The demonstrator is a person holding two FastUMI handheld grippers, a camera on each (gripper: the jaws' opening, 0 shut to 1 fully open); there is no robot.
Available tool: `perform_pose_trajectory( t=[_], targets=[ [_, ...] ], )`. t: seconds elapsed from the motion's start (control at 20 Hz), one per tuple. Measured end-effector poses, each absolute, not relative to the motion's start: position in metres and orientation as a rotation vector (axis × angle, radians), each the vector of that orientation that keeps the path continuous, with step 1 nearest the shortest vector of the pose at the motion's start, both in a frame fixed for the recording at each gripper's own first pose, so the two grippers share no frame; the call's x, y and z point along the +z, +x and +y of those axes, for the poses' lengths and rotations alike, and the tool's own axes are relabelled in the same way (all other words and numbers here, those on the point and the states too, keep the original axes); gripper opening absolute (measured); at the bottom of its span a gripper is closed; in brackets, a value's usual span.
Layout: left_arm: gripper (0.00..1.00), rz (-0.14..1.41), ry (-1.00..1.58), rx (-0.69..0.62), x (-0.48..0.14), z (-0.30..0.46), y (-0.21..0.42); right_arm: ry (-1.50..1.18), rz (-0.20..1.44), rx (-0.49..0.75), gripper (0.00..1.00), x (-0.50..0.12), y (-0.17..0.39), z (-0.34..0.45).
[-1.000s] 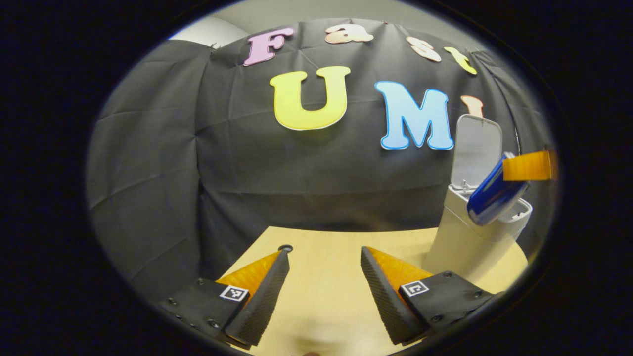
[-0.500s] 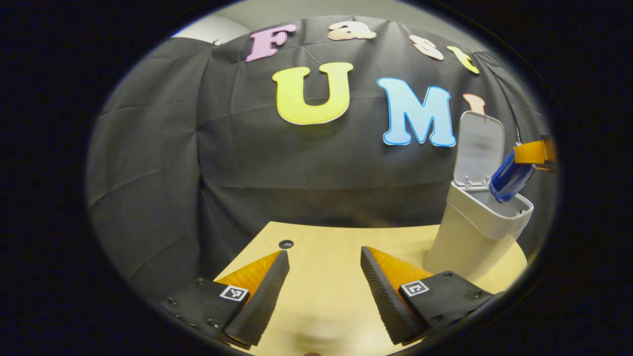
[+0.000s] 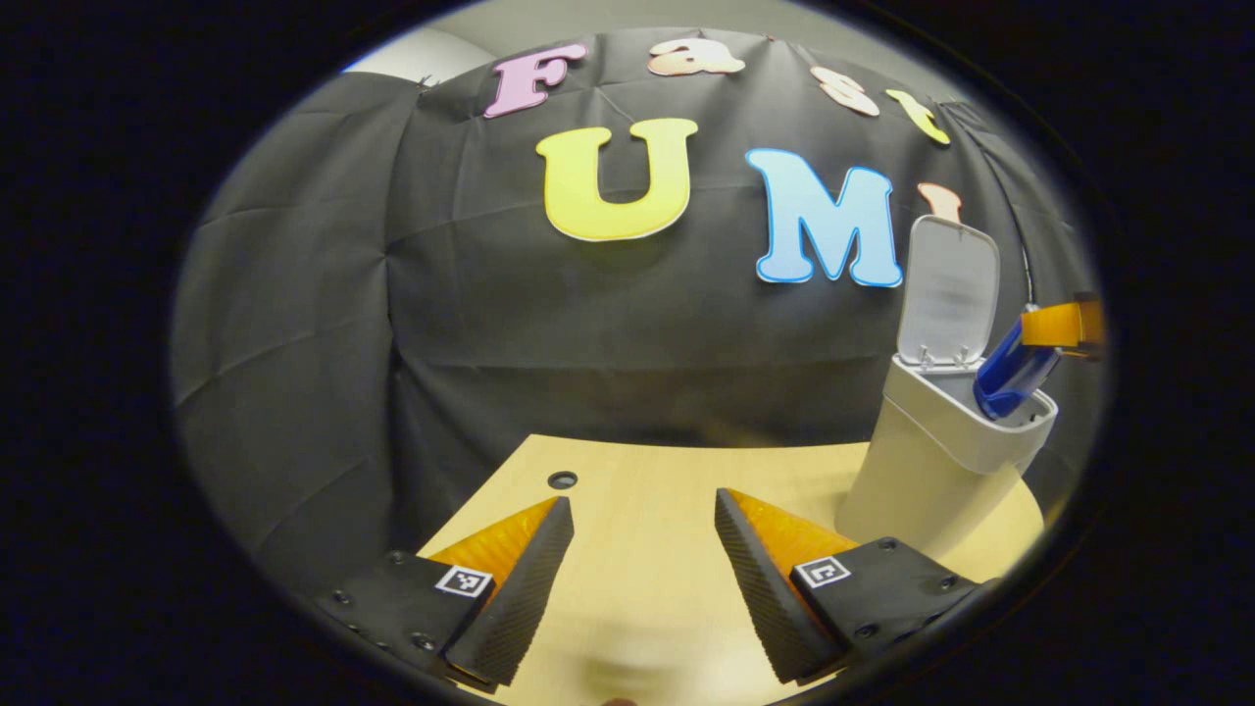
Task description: Press the lid of the desktop garbage bin to open it, pick up the crumpled paper on the desktop and throw it into the bin, then pick up the pop can on the desktop and drop it into the bin, and finally close the garbage bin lid.
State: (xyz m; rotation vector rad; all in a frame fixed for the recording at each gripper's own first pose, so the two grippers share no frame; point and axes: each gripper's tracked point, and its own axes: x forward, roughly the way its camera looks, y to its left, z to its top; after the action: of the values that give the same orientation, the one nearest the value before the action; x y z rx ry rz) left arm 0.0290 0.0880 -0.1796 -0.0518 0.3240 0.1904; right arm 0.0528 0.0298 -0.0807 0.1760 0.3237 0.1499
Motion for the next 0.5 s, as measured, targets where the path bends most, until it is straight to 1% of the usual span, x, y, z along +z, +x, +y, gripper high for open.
perform_pose_trajectory(
  t=[0.05,0.1,0.15,0.25,0.3,0.35,0.45,0.5],
  targets=[
    [1.00,0.325,-0.051,0.190,-0.181,0.088,0.028,0.173,0.326,0.136,0.84,-0.083,0.054,0.026],
    [0.96,0.327,-0.049,0.189,-0.182,0.087,0.029,0.176,0.330,0.127,0.84,-0.086,0.054,0.022],
    [0.96,0.328,-0.046,0.187,-0.182,0.086,0.029,0.182,0.336,0.120,0.84,-0.089,0.054,0.020],
    [1.00,0.333,-0.041,0.187,-0.184,0.086,0.030,0.193,0.347,0.107,0.84,-0.094,0.052,0.015],
    [0.85,0.334,-0.041,0.187,-0.184,0.085,0.029,0.198,0.353,0.098,0.84,-0.099,0.057,0.010],
    [1.00,0.335,-0.042,0.185,-0.185,0.085,0.028,0.202,0.359,0.091,0.84,-0.101,0.057,0.008],
    [1.00,0.335,-0.043,0.184,-0.185,0.085,0.028,0.215,0.356,0.084,0.84,-0.101,0.056,0.006],
    [0.85,0.335,-0.042,0.182,-0.185,0.084,0.029,0.216,0.355,0.078,0.84,-0.102,0.056,0.003]
  ],
)
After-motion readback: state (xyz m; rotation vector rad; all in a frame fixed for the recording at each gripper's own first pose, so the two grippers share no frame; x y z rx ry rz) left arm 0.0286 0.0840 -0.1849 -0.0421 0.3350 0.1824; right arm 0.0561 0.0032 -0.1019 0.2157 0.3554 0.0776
